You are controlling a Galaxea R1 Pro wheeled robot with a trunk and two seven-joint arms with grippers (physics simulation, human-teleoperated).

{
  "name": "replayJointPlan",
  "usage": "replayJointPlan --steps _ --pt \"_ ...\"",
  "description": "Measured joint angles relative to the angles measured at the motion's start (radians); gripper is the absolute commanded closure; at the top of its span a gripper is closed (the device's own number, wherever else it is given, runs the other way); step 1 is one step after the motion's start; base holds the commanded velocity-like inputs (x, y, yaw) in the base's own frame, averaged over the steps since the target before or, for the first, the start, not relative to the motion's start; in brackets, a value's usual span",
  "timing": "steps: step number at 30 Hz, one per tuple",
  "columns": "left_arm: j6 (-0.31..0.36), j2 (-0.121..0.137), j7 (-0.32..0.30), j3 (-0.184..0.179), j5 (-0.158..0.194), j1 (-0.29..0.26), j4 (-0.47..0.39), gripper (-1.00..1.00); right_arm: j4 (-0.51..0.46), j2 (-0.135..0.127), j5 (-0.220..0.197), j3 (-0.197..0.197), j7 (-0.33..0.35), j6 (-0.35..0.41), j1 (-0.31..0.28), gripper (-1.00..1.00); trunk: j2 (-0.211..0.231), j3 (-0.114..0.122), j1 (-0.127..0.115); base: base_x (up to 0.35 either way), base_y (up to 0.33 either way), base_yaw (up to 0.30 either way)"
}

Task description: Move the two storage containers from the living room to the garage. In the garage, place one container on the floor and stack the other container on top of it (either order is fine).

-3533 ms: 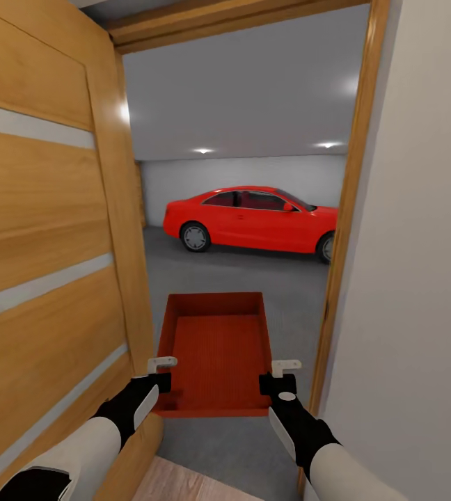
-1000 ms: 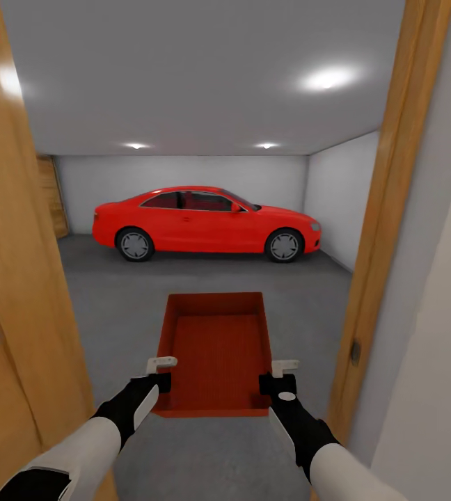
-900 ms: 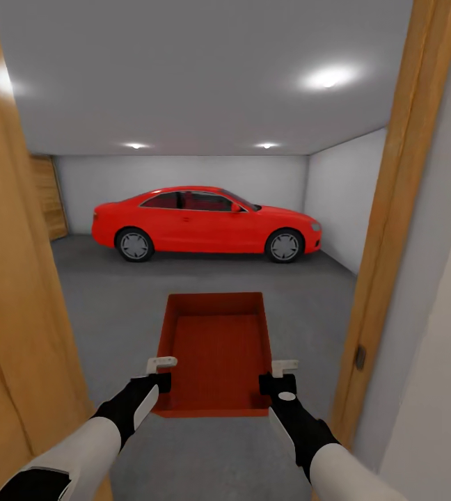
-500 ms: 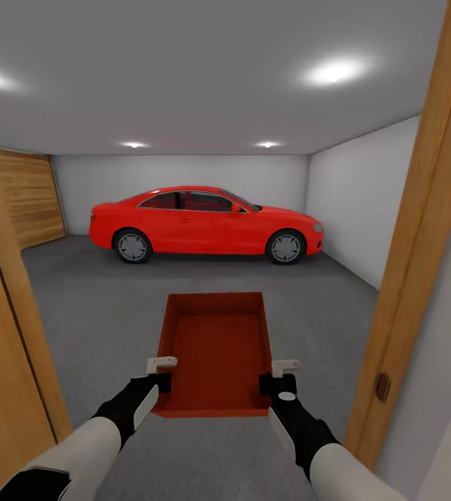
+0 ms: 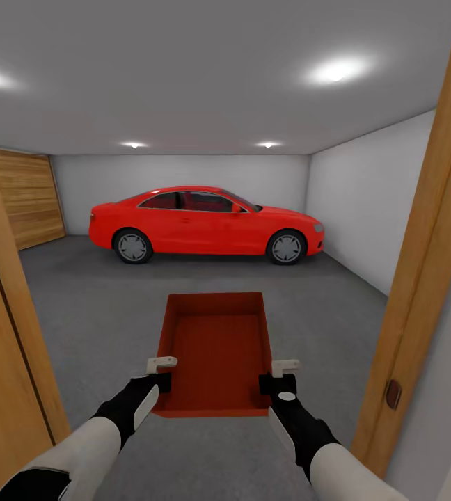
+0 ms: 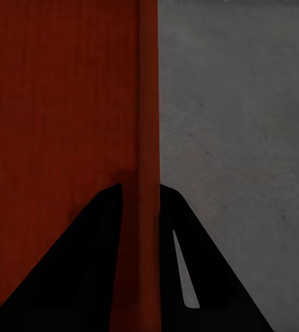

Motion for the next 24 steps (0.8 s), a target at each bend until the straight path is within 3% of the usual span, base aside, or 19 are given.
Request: replayJointPlan --steps 24 --pt "0.001 0.000 0.000 -0.001 0.000 0.000 -0.001 1.00 0.000 0.000 0.000 0.000 0.000 0.000 0.000 1.00 0.000 0.000 0.000 0.015 0.021 0.000"
